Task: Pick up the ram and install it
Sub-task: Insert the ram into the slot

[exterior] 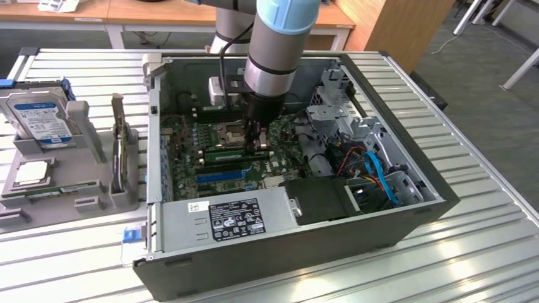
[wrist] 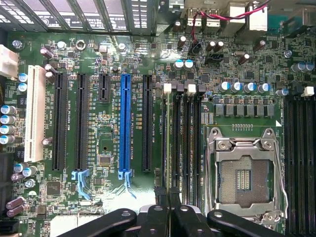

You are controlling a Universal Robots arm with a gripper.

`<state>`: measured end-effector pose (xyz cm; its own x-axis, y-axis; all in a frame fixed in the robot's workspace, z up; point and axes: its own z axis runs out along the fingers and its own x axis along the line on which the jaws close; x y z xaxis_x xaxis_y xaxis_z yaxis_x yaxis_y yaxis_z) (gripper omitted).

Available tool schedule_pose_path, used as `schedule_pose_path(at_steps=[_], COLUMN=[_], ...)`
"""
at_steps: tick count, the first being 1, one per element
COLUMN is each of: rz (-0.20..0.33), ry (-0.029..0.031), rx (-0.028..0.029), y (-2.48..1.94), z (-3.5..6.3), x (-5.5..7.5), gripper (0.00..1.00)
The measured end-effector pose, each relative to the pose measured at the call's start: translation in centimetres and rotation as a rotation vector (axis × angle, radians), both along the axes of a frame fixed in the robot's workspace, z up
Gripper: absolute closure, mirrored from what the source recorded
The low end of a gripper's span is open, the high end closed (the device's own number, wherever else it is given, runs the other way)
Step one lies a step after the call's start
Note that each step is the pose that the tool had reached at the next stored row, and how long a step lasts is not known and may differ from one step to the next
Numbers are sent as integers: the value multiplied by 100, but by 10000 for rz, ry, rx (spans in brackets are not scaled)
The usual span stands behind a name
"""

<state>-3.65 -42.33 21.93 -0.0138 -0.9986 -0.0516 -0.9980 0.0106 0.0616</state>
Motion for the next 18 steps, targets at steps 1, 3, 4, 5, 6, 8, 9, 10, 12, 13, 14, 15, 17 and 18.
schedule_pose_path(at_steps=[1,3,4,5,6,8,9,10,12,13,14,15,17,18], rz=[0,0,0,0,0,0,0,0,0,0,0,-1,0,0], ry=[0,0,0,1,0,1,1,2,2,1,2,1,0,1], rx=[0,-1,-1,-1,-1,-2,-2,-4,-3,-2,0,4,15,18], y=[0,0,0,0,0,0,0,0,0,0,0,0,0,0], z=[0,0,0,0,0,1,1,5,16,28,47,66,111,135], x=[0,0,0,0,0,0,0,0,0,0,0,0,1,2], gripper=[82,82,75,75,75,75,75,75,75,75,75,75,75,75])
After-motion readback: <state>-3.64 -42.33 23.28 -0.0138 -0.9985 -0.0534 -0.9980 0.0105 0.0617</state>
